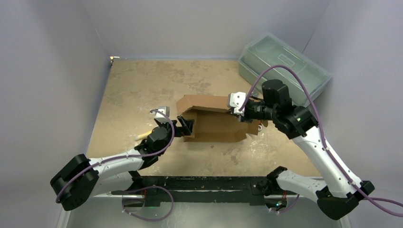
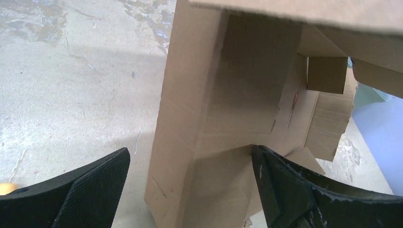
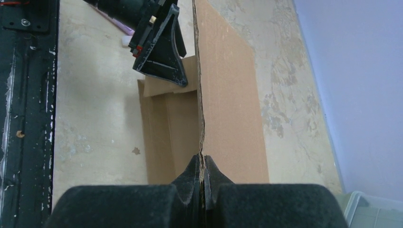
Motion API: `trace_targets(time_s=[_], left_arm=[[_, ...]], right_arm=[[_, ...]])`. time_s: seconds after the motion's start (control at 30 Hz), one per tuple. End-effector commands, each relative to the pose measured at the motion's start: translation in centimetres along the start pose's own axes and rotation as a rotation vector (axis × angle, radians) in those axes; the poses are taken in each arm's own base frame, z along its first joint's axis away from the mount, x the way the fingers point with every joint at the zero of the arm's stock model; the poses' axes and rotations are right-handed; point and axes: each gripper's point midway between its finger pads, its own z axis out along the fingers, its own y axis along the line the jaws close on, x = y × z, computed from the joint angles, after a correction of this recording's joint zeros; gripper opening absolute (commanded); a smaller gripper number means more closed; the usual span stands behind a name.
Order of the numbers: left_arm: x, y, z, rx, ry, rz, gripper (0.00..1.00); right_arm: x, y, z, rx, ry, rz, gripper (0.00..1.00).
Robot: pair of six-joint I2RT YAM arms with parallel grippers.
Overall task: Fold the paper box
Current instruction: Fold the paper box at the center of the board.
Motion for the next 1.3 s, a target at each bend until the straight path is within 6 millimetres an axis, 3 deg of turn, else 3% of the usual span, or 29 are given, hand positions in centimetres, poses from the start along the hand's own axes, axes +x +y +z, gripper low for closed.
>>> trace_targets(time_s=[0.0,0.2,0.43,0.57,0.77,0.97,1.27], left_arm=[[-1.1,-1.4,0.0,0.031,-0.005,-0.023,0.99],[-1.5,-0.3,0.8,-0.048,-0.017,0.007,0.99],[-2.1,0.1,3.2,-0.084,-0.002,0.026,0.98],[-3.4,-0.8,3.7,-0.057,-0.018,0.024,0.99],[-5.7,-0.1,4.5,-0.075,-0.052,0.019,0.99],[-6.8,-0.6,7.2,-0.040,-0.068,0.041,0.98],[-6.2,-1.2,11.4,0.038,-0.073,0.096,0.98]], right_arm=[[-1.4,-1.2,0.1,0.045,-0.027,-0.028,0.00],[-3.2,-3.0,-0.7,0.097,-0.027,-0.091,0.00],[-4.6,-4.1,-1.5,0.131,-0.027,-0.160,0.00],[-5.0,-5.0,-1.7,0.170,-0.013,-0.183,0.00],[-5.8,-6.1,-2.2,0.215,-0.010,-0.211,0.00],[-7.4,-7.1,-3.0,0.254,-0.025,-0.243,0.00],[-6.6,-6.8,-1.6,0.254,0.029,-0.317,0.00]])
